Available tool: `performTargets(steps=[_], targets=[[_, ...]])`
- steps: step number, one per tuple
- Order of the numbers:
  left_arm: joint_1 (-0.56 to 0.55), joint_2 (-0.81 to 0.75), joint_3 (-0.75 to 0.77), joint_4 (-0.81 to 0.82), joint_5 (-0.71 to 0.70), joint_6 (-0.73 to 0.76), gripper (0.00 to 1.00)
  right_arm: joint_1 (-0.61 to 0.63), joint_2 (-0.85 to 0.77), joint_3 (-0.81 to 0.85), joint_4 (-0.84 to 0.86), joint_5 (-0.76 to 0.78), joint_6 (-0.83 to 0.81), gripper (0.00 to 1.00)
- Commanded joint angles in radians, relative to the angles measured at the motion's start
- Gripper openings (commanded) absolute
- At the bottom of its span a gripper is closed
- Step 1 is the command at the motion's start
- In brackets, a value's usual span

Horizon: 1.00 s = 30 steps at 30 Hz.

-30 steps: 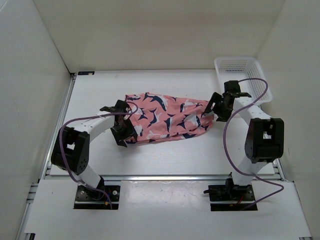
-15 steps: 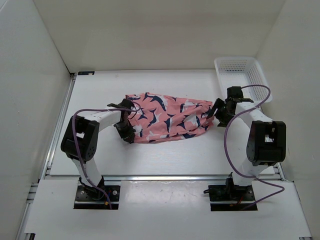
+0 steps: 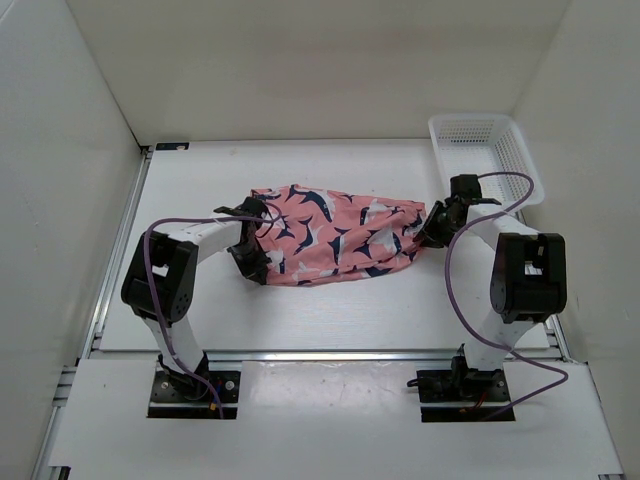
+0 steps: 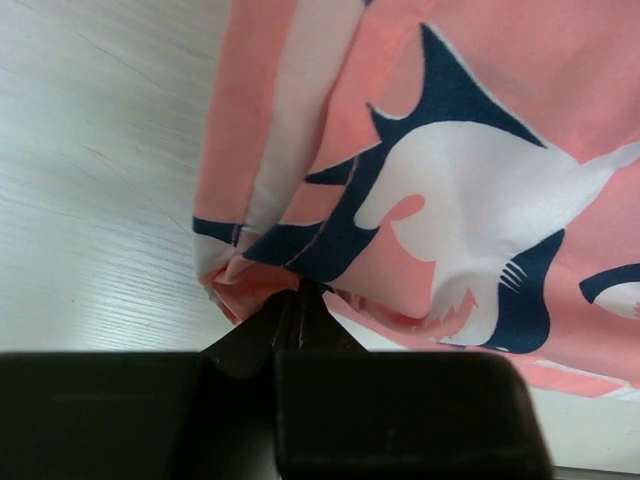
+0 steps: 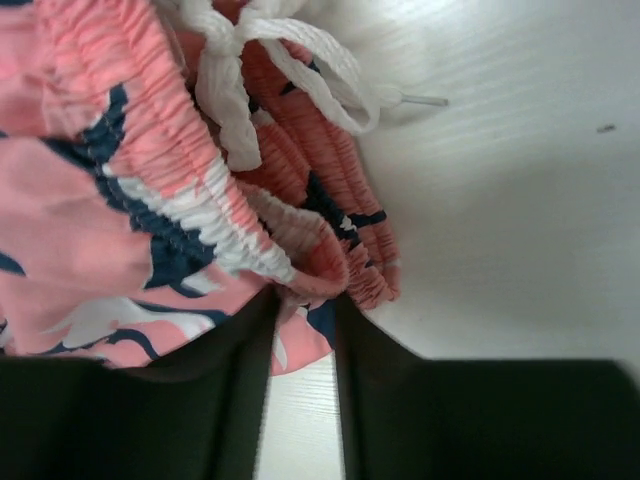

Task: Fold and stack the shorts
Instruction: Fold the shorts

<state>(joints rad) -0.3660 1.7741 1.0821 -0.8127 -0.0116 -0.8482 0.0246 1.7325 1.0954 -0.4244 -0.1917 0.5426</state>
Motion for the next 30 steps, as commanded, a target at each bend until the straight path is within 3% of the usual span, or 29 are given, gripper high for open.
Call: performTargets(steps=[1, 2, 4, 16, 19, 21, 22, 27, 30], targets=[[0.027, -0.024, -0.031, 0.038, -0.073, 0.023, 0.1, 0.006, 0.009, -0.011, 0.056, -0.022, -0.007, 0.28], [0.027, -0.024, -0.031, 0.038, -0.082, 0.023, 0.1, 0.006, 0.009, -0.011, 0.056, -0.022, -0.007, 0.12], [0.027, -0.024, -0.031, 0.038, -0.082, 0.023, 0.1, 0.006, -0.014, -0.011, 0.056, -0.012, -0.007, 0.0], [0.036, -0.033, -0.013, 0.038, -0.082, 0.041, 0.1, 0.015, -0.165, -0.011, -0.014, 0.127, -0.044, 0.0], [0.036, -0.033, -0.013, 0.038, -0.082, 0.05, 0.1, 0.015, -0.136, -0.011, -0.028, 0.153, -0.055, 0.15], [0.036, -0.033, -0.013, 0.038, -0.082, 0.051, 0.1, 0.015, -0.105, -0.002, -0.028, 0.164, -0.066, 0.39], [0.036, -0.042, -0.013, 0.038, -0.082, 0.051, 0.1, 0.015, -0.096, -0.002, -0.028, 0.164, -0.066, 0.44], [0.036, -0.051, -0.013, 0.038, -0.082, 0.051, 0.1, 0.015, -0.044, 0.008, -0.004, 0.153, -0.066, 0.46], [0.036, -0.051, -0.013, 0.038, -0.082, 0.051, 0.1, 0.015, -0.021, 0.017, 0.029, 0.144, -0.066, 0.42]])
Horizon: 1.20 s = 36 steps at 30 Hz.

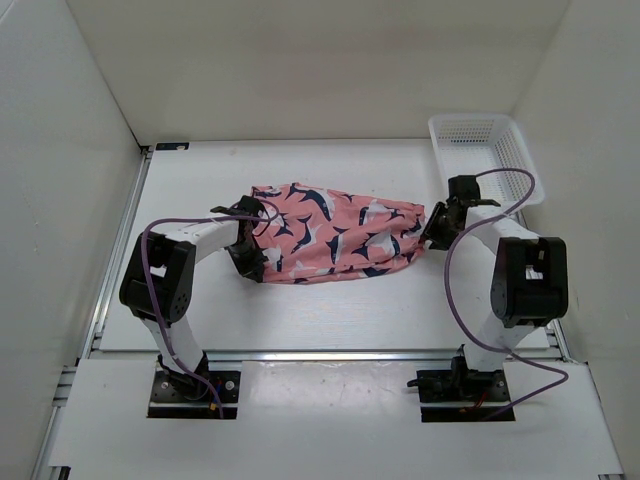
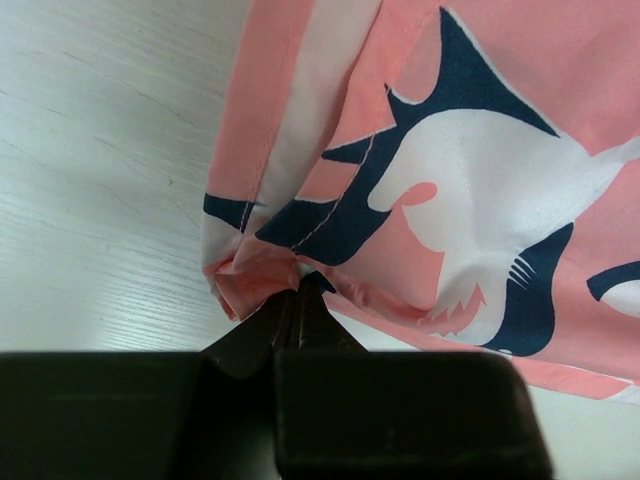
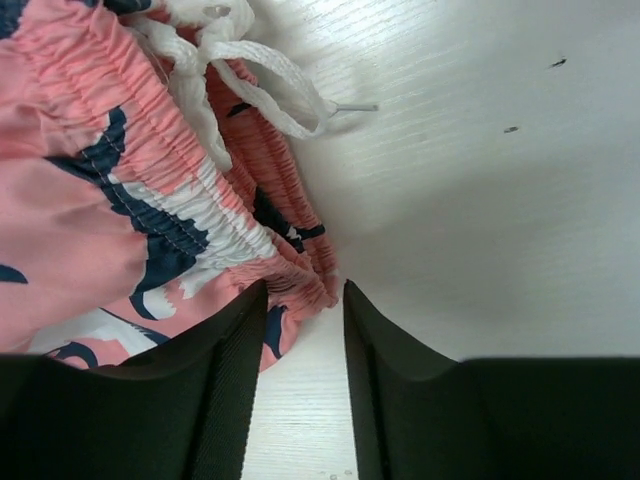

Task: Fold and stack the shorts
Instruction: Fold the shorts

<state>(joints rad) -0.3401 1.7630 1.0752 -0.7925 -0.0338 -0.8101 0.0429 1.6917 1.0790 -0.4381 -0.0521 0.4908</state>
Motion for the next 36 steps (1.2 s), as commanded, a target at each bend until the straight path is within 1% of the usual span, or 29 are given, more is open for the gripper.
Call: performTargets(steps=[1, 2, 6, 9, 11, 14, 19, 20, 21, 23, 24, 27, 28, 30, 32, 33, 35, 36], targets=[[0.01, -0.04, -0.006, 0.018, -0.06, 0.012, 0.1, -0.003, 0.02, 0.033, 0.051, -0.005, -0.014, 0.4], [0.01, -0.04, -0.006, 0.018, -0.06, 0.012, 0.1, -0.003, 0.032, 0.033, 0.052, -0.015, -0.014, 0.38], [0.01, -0.04, -0.006, 0.018, -0.06, 0.012, 0.1, -0.003, 0.048, 0.056, 0.061, -0.035, -0.005, 0.01], [0.01, -0.04, -0.006, 0.018, -0.06, 0.012, 0.1, -0.003, -0.026, 0.047, 0.061, -0.026, -0.004, 0.01], [0.01, -0.04, -0.006, 0.009, -0.06, 0.012, 0.1, -0.003, -0.091, 0.047, 0.05, 0.009, -0.004, 0.01], [0.01, -0.04, -0.006, 0.009, -0.06, 0.012, 0.1, -0.003, -0.147, 0.047, 0.024, 0.03, -0.018, 0.01], [0.01, -0.03, 0.003, 0.009, -0.06, 0.022, 0.1, -0.003, -0.141, 0.038, 0.01, 0.031, -0.027, 0.01], [0.01, -0.03, 0.003, 0.009, -0.06, 0.022, 0.1, -0.003, -0.126, 0.038, 0.01, 0.031, -0.028, 0.06], [0.01, -0.03, 0.003, 0.009, -0.06, 0.022, 0.1, -0.003, -0.107, 0.053, 0.01, 0.017, -0.044, 0.26], [0.01, -0.03, 0.003, 0.009, -0.06, 0.022, 0.1, -0.003, -0.05, 0.068, 0.01, 0.008, -0.054, 0.59], [0.01, -0.03, 0.003, 0.009, -0.06, 0.022, 0.1, -0.003, -0.024, 0.068, 0.01, -0.002, -0.054, 0.64], [0.01, -0.03, 0.003, 0.009, -0.06, 0.022, 0.1, -0.003, 0.025, 0.079, 0.041, -0.043, -0.063, 0.67], [0.01, -0.03, 0.003, 0.009, -0.06, 0.022, 0.1, -0.003, 0.025, 0.079, 0.058, -0.086, -0.063, 0.64], [0.01, -0.03, 0.003, 0.009, -0.06, 0.022, 0.1, -0.003, 0.054, 0.079, 0.097, -0.124, -0.074, 0.53], [0.01, -0.03, 0.003, 0.009, -0.06, 0.022, 0.1, -0.003, 0.054, 0.059, 0.146, -0.141, -0.074, 0.47], [0.01, -0.03, 0.003, 0.009, -0.06, 0.022, 0.1, -0.003, 0.054, 0.05, 0.159, -0.141, -0.074, 0.37], [0.01, -0.03, 0.003, 0.009, -0.06, 0.022, 0.1, -0.003, 0.054, 0.038, 0.17, -0.141, -0.074, 0.29], [0.01, -0.03, 0.003, 0.009, -0.06, 0.022, 0.1, -0.003, 0.054, 0.038, 0.17, -0.141, -0.074, 0.19]])
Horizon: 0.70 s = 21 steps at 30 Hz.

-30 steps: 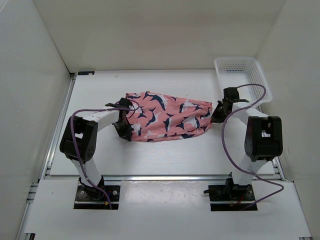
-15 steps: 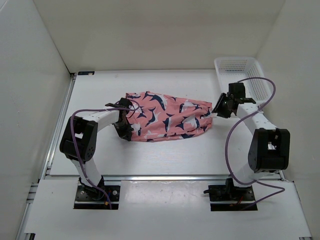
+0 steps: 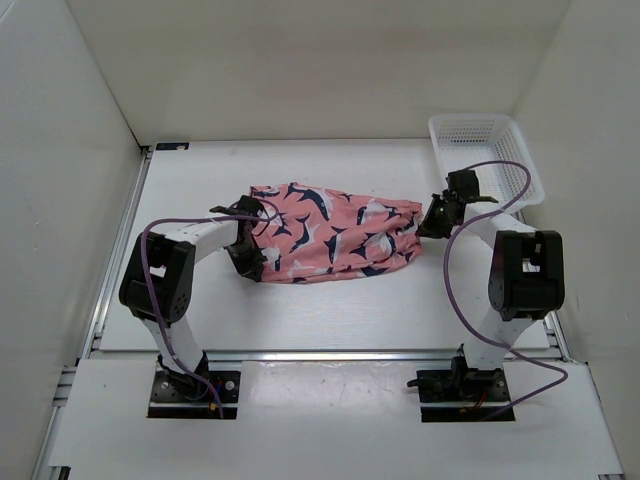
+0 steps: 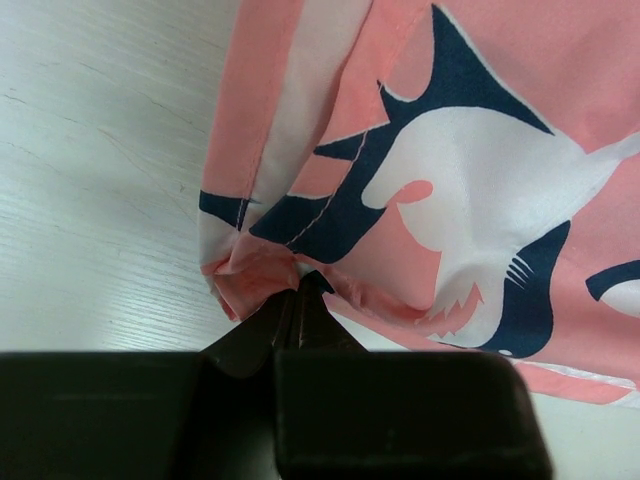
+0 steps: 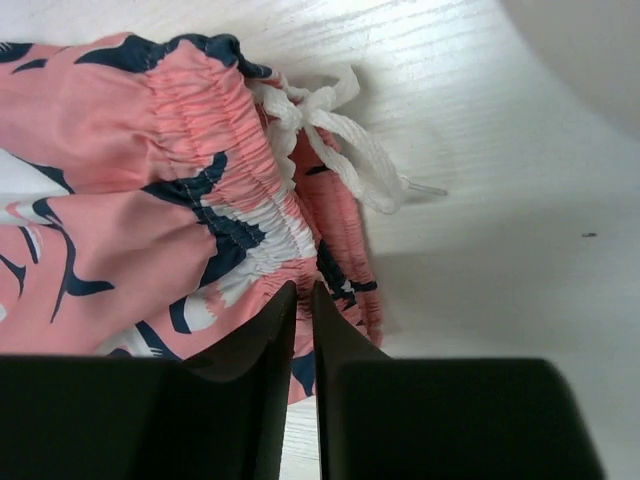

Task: Fold and stack the shorts
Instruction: Fold the shorts

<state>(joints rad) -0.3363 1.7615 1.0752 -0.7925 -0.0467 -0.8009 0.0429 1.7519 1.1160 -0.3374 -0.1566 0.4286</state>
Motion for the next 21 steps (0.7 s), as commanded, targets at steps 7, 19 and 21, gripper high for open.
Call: performTargets(steps=[7, 19, 21], targets=[[0.006, -0.028, 0.003, 0.009, -0.056, 0.012, 0.1, -0.003, -0.112, -0.008, 0.051, -0.003, -0.011, 0.01], [0.006, -0.028, 0.003, -0.001, -0.056, 0.022, 0.1, -0.003, -0.229, 0.019, -0.038, 0.075, -0.011, 0.01], [0.006, -0.028, 0.003, -0.001, -0.056, 0.022, 0.1, -0.003, -0.229, 0.028, -0.07, 0.138, -0.011, 0.01]])
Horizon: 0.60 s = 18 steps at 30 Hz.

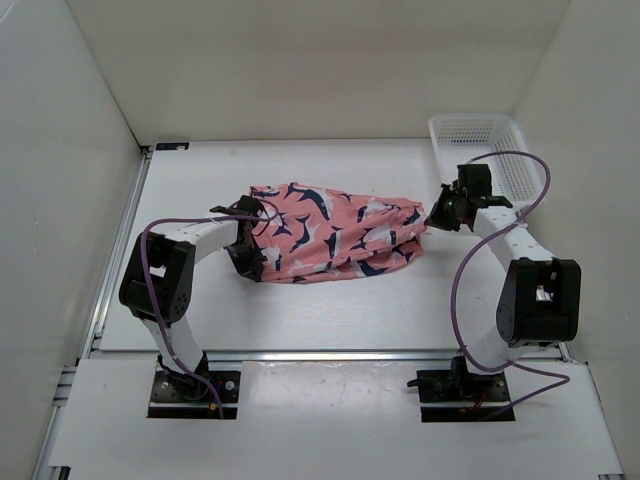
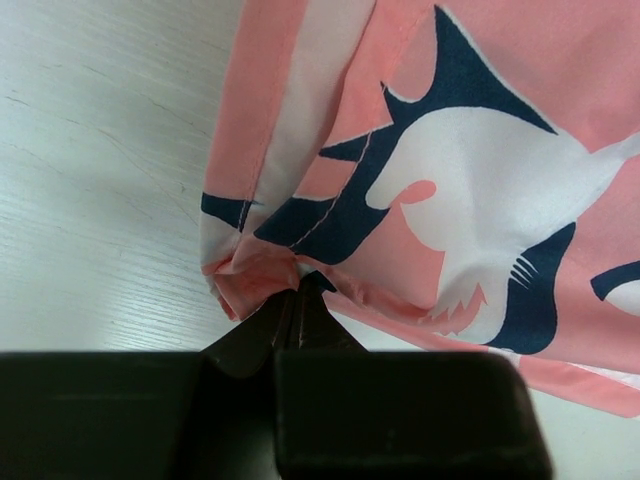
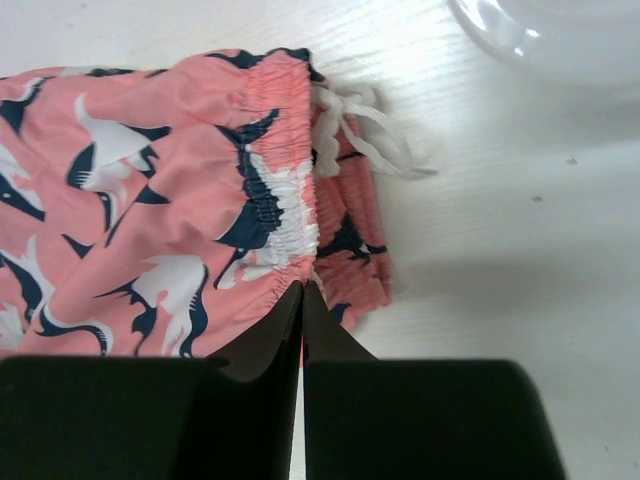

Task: Fold and stack the shorts
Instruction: Fold the shorts

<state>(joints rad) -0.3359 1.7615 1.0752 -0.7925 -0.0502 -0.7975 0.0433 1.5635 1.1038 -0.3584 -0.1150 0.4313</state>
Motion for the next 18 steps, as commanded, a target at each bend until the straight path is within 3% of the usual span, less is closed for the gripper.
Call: performTargets(steps=[1, 8, 18], targets=[[0.006, -0.028, 0.003, -0.001, -0.053, 0.018, 0.1, -0.003, -0.04, 0.05, -0.082, 0.116, -0.003, 0.01], [0.006, -0.028, 0.003, -0.001, -0.053, 0.018, 0.1, -0.003, -0.042, -0.022, -0.1, 0.195, 0.029, 0.01], [0.006, -0.046, 0.003, -0.01, -0.053, 0.018, 0.1, -0.003, 0.148, -0.044, -0.033, 0.212, 0.047, 0.01]])
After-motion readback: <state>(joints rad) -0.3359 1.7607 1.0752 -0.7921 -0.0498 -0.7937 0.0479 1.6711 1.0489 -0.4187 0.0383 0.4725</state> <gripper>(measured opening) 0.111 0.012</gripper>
